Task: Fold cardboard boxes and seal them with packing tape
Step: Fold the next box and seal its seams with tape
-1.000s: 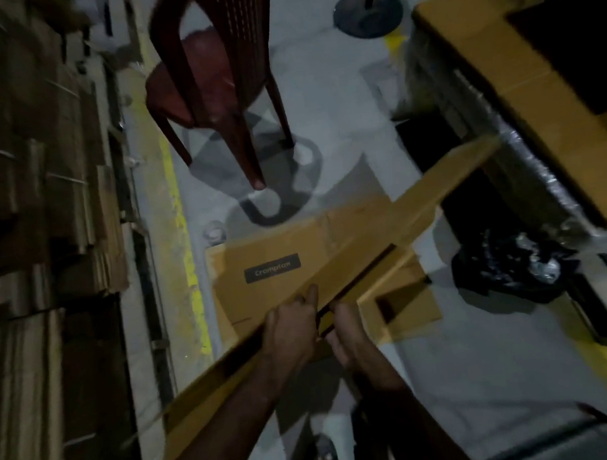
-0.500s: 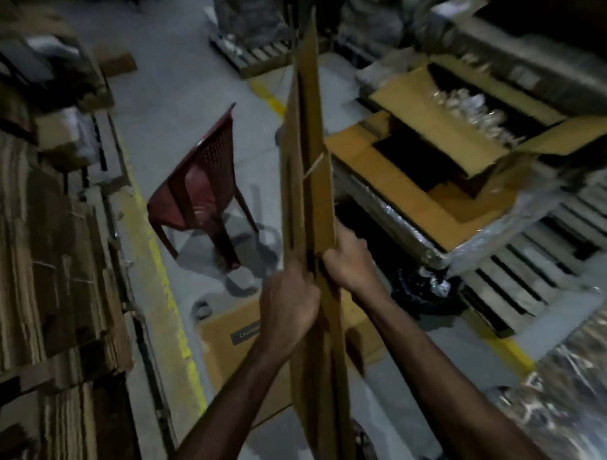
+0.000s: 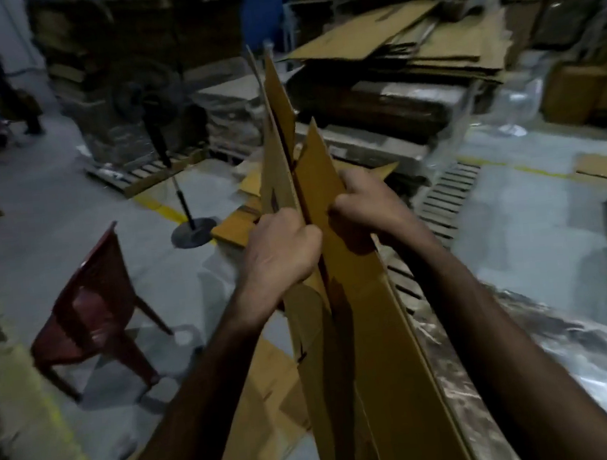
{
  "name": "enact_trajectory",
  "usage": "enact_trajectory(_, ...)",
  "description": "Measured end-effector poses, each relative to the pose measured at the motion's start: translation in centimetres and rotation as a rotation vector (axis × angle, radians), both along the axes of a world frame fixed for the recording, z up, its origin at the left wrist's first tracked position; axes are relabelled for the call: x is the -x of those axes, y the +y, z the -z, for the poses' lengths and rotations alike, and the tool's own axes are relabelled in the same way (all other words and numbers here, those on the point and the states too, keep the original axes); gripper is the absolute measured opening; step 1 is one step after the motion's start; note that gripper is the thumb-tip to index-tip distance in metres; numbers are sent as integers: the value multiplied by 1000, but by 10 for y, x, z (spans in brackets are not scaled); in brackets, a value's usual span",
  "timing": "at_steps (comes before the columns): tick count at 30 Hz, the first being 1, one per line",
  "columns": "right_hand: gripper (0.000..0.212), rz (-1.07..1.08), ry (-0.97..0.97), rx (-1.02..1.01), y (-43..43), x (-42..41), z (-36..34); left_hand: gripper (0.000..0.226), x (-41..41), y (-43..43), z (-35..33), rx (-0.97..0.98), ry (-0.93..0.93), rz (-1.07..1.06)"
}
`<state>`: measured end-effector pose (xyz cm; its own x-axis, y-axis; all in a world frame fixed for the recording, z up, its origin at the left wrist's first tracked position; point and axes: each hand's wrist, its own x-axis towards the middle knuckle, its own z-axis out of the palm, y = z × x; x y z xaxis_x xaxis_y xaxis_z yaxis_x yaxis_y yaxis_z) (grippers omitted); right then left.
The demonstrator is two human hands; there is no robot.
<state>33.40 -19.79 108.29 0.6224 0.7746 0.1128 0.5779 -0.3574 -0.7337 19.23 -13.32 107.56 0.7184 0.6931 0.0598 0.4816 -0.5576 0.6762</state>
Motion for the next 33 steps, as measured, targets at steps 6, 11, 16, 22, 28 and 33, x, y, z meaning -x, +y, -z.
enact_trajectory(6,17,239,78,-44,-147,-64,-23,17,-88,-115,-22,15,-22,237)
enact_trajectory(11,19,386,202,-15,-271,-126,-9,18,-156,-211,-17,24,41,355)
enact_trajectory(16,21,483,249,61,-379,-183,18,14,-202,-272,6,-2,135,416)
enact_trajectory(22,11,647,176,159,-489,-254,46,23,-225,-308,40,-17,258,467)
enact_trajectory(28,11,799,86,231,-546,-300,65,10,-209,-322,69,-107,379,424)
enact_trajectory(33,9,849,94,242,-564,-326,78,14,-185,-316,72,-21,361,461)
